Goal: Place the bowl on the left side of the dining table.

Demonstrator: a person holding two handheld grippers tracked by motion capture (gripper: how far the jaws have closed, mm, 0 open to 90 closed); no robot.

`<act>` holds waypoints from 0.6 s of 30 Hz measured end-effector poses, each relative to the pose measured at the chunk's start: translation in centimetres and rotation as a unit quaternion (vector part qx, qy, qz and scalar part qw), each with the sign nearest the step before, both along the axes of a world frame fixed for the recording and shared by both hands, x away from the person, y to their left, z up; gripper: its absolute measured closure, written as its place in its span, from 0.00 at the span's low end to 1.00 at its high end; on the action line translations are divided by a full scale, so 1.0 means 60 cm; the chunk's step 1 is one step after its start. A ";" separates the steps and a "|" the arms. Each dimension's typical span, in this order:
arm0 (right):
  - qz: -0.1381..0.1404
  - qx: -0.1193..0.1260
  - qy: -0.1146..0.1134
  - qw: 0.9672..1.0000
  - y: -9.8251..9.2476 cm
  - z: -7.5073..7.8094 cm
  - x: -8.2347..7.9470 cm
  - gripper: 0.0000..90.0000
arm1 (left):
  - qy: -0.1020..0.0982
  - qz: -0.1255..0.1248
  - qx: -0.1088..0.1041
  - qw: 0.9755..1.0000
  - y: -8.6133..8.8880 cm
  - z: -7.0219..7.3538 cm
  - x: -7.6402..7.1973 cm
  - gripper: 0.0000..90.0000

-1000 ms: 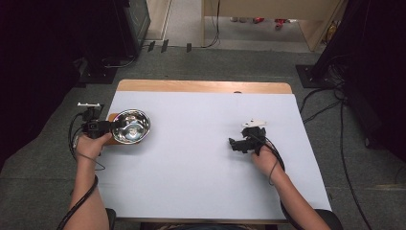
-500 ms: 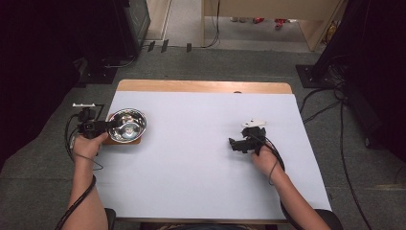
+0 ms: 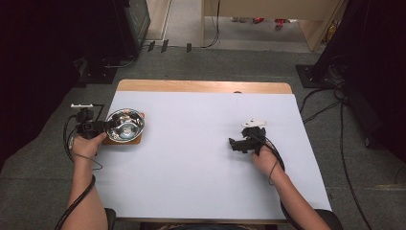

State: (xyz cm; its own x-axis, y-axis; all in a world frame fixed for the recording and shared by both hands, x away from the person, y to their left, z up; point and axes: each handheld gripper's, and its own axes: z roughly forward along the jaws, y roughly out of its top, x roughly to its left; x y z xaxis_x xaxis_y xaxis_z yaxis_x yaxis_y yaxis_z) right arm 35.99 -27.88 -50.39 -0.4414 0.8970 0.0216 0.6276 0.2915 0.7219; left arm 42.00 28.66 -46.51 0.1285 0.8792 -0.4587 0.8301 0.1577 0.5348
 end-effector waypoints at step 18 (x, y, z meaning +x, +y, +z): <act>0.000 0.000 0.000 1.000 0.000 0.000 0.000 0.06 | -0.003 0.016 0.001 1.000 0.011 -0.010 0.004 0.93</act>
State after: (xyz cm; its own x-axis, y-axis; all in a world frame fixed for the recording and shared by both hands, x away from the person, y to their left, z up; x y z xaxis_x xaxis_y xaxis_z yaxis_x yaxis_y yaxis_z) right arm 35.99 -27.88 -50.39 -0.4414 0.8970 0.0217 0.6276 0.2913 0.7219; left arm 42.23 29.32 -47.12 0.1033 0.8838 -0.4563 0.8214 0.1829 0.5402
